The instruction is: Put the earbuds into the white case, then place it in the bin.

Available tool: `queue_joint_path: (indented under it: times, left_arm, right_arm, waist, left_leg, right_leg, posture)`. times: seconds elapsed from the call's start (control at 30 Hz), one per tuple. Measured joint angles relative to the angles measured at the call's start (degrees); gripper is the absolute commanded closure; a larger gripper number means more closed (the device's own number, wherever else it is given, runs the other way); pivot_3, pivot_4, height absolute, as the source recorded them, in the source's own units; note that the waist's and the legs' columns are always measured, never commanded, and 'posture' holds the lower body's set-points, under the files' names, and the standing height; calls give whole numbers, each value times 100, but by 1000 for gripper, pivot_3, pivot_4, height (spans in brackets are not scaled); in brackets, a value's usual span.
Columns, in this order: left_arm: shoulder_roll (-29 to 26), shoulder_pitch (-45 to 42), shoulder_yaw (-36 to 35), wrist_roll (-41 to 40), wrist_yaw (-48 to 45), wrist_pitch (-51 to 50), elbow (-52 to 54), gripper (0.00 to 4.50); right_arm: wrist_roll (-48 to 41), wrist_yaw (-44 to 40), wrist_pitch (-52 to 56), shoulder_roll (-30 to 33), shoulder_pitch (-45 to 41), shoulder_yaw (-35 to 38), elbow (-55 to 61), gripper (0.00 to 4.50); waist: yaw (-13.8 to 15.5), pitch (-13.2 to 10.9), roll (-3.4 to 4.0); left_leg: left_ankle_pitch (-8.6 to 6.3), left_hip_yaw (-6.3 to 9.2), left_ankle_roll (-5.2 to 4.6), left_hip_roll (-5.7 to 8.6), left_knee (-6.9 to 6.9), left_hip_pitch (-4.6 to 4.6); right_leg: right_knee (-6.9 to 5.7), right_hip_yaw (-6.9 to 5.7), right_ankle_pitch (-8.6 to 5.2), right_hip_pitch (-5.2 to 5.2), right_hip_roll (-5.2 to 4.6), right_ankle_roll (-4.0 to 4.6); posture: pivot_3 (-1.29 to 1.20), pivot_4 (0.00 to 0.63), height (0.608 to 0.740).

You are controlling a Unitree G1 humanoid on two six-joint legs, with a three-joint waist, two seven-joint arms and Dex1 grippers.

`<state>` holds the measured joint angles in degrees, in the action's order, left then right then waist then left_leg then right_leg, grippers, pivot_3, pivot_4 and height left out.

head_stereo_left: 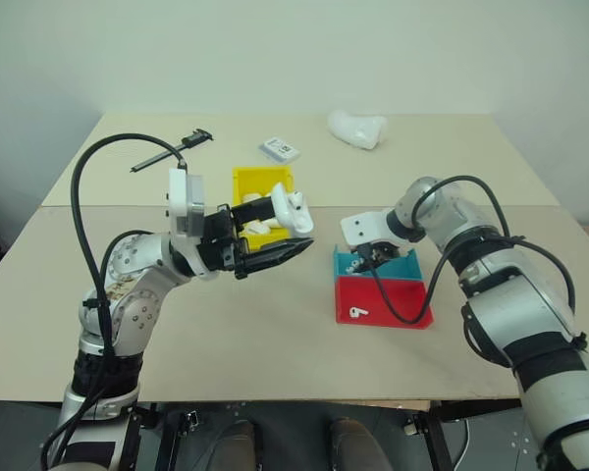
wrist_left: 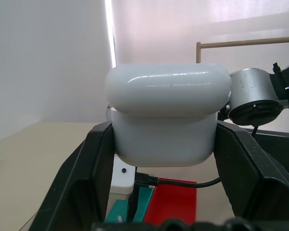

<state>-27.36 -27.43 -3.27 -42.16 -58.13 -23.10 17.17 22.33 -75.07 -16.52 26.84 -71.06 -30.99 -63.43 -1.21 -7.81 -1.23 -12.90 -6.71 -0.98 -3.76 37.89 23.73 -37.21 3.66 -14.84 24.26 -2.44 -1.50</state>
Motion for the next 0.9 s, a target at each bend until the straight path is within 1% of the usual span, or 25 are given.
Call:
queue_joint_path:
  times: [0.47,0.57,0.67,0.7,0.9]
  left_arm:
    - [-45,42,-2,1,7,1,13,1719]
    - [-45,42,-2,1,7,2,54,1719]
    - [-45,42,-2,2,7,5,83,1719]
    - [-45,42,-1,2,7,5,85,1719]
    - [-45,42,-2,2,5,6,85,1719]
  right_arm:
    - [134,23,-118,-24,33,1,-9,1939]
    - [166,14,-119,-24,33,-2,-15,2571]
    - [223,12,-125,-23,36,-2,-28,3592]
    - [231,14,-135,-21,36,-2,-24,3865]
    - [230,-56,-137,-12,43,7,-11,3887]
  waist:
    - [3,0,0]
    - [3,0,0]
    - [3,0,0]
    - [1,0,0]
    - [3,0,0]
  left_leg:
    - [0,-1,1,0,0,-9]
    - [0,-1,1,0,0,-10]
    - [0,-1,1,0,0,-11]
    - [0,-2,1,0,0,-14]
    - [0,-2,1,0,-1,-16]
  right_leg:
    - [-1,0,0,-8,0,0]
    - [-1,0,0,-9,0,0]
    - [-1,0,0,-10,0,0]
    - [-1,0,0,-12,0,0]
    - [-1,0,0,-13,0,0]
  posture:
    - [0,150,740]
    - [0,150,740]
    - [0,150,740]
    - [0,150,740]
    - [0,150,740]
